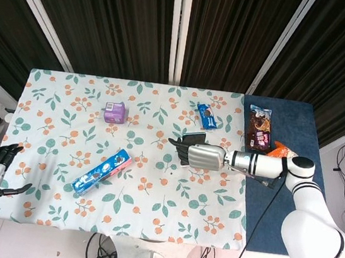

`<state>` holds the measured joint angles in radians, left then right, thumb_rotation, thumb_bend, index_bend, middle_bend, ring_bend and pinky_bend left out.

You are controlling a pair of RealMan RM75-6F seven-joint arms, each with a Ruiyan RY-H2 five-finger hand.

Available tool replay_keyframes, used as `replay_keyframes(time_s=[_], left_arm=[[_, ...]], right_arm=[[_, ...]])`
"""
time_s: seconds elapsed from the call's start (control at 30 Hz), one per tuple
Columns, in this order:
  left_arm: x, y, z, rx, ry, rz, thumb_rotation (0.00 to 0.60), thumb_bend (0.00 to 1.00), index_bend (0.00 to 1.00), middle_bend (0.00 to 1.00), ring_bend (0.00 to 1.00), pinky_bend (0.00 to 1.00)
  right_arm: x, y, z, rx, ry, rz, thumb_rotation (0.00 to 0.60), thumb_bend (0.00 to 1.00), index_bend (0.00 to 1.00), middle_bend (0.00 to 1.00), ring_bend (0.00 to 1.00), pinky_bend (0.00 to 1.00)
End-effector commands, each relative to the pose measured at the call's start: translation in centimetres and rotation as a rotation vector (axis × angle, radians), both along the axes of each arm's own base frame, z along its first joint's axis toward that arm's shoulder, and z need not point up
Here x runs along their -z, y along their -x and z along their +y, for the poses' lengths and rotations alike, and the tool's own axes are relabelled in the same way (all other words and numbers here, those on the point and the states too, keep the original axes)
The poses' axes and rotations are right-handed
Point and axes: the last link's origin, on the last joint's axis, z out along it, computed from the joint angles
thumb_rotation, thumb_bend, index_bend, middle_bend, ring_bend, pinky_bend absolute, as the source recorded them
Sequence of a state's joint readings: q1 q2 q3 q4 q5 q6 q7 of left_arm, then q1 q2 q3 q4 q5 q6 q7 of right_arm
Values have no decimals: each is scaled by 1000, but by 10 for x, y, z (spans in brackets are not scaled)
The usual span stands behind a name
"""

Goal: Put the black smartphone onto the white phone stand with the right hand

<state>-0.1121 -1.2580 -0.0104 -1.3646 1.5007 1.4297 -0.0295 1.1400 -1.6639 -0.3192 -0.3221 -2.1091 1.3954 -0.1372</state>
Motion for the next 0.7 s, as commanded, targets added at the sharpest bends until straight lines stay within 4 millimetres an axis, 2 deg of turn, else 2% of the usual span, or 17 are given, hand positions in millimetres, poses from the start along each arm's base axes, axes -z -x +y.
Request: replay_keyframes(time_s=[0.03,0.2,0.23,0.7], left_arm=[[0,0,0,-2,0,-2,371,101,120,111,125,210],[-1,1,0,-3,-2,-3,372,102,120,111,125,211],[-1,1,0,-4,-3,-3,374,101,120,111,125,211],[-3,3,-3,-7,-9,-4,378,101,120,111,125,210]], right_arm=[[1,0,-1,0,5,5,600,302,326,152,89,0],[2,0,-3,4,28,18,600,217,30,10,0,0],[2,0,-4,5,30,19,600,210,11,3,0,0],[0,-4,-1,-5,43,-5,600,158,0,0,0,0]])
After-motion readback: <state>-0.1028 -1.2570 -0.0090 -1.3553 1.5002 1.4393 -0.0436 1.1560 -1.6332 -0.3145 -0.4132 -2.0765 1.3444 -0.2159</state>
